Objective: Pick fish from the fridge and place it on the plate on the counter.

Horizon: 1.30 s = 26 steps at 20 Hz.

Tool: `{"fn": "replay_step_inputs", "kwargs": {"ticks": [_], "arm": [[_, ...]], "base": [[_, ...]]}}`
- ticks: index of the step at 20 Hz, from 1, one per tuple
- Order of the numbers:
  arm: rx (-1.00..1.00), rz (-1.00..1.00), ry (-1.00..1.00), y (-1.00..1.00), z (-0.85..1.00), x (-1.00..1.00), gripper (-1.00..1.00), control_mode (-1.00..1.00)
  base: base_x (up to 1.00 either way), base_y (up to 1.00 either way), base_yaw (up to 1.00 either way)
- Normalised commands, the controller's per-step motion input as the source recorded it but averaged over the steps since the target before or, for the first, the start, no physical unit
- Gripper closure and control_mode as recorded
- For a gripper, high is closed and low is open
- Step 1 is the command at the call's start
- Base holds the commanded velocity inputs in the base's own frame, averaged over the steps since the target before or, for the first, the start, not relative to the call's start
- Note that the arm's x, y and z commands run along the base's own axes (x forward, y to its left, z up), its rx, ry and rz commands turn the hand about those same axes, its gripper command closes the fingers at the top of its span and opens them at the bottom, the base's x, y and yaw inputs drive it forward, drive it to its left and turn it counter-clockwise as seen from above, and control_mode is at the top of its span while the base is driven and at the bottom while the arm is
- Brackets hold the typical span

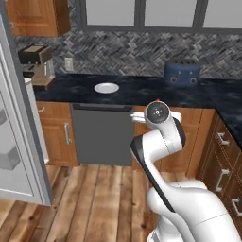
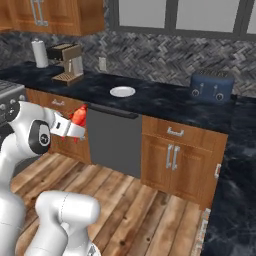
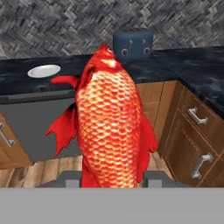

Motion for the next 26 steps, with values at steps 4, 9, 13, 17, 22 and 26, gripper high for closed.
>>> {"fn": "replay_step_inputs", "kwargs": {"ticks": [4, 9, 13, 17, 22, 26], "arm": [[0.0, 0.0, 0.0, 0.0, 0.0, 0.0, 1.0, 1.0], [0.0, 0.0, 0.0, 0.0, 0.0, 0.0, 1.0, 1.0], [0.0, 0.0, 0.0, 0.0, 0.0, 0.0, 1.0, 1.0], [0.0, 0.0, 0.0, 0.0, 0.0, 0.0, 1.0, 1.0], [0.0, 0.0, 0.0, 0.0, 0.0, 0.0, 1.0, 1.0], [0.0, 0.0, 0.0, 0.0, 0.0, 0.0, 1.0, 1.0]], "base": [[0.61, -0.1, -0.12], [0.67, 0.0, -0.03], [0.69, 0.03, 0.0], [0.62, 0.16, 0.0], [0.47, 0.35, -0.01], [0.45, 0.5, -0.04]]}}
